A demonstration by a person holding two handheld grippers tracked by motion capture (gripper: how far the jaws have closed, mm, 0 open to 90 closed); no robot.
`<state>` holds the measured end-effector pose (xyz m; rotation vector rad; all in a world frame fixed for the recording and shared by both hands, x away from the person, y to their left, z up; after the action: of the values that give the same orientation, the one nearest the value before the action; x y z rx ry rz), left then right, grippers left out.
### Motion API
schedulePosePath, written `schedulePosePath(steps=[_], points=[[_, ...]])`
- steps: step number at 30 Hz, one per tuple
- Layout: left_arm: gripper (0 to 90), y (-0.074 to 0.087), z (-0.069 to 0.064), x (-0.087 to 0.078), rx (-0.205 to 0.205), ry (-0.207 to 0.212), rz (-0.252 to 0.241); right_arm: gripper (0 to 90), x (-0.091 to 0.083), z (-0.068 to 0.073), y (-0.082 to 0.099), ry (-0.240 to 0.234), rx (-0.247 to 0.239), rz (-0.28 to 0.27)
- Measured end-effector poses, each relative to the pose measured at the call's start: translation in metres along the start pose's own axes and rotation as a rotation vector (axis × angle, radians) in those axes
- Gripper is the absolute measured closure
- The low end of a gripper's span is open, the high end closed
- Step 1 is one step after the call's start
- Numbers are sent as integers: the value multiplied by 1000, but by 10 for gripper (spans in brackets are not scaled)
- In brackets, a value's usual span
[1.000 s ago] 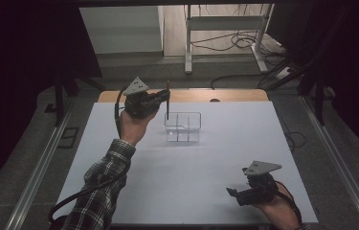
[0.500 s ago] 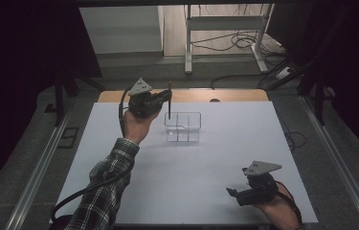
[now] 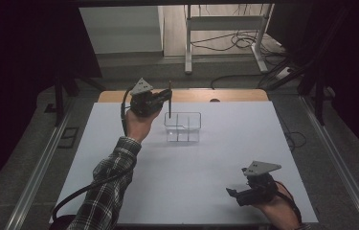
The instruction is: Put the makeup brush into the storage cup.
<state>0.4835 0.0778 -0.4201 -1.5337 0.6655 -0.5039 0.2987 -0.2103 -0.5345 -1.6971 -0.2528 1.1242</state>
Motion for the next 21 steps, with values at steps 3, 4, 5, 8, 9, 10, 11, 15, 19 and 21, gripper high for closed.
schedulePosePath(steps=[3,4,5,8,9,10,11,15,19,21], points=[[833,1,1,1,0,-8,1,99,0,0,0,-1,-2,2],[833,2,2,2,3,-8,0,99,0,0,0,-1,-2,2],[833,2,2,2,-4,-10,0,99,0,0,0,0,-3,2],[833,6,3,5,-3,-10,2,99,0,0,1,-1,-5,5],[833,6,3,5,-3,-10,2,99,0,0,1,-1,-5,5],[833,8,3,6,3,-13,5,101,0,0,1,-3,-6,5],[833,8,3,6,3,-13,5,101,0,0,1,-3,-6,5],[833,11,2,7,1,-15,8,102,0,1,1,-4,-8,7],[833,14,2,8,8,-12,13,102,0,1,1,-4,-8,8],[833,15,2,8,9,-16,16,102,0,1,1,-5,-8,8]])
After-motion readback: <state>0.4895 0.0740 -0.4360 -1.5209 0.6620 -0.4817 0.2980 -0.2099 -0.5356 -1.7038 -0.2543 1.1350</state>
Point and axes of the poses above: each handheld gripper's, and its own axes: x roughly forward along the jaws, y roughly out of its underside, z roughly to its left, the point moved 8 cm from there along x, roughly forward along the jaws, and after that the axes turned 13 degrees about -z, right-handed, at the moved point
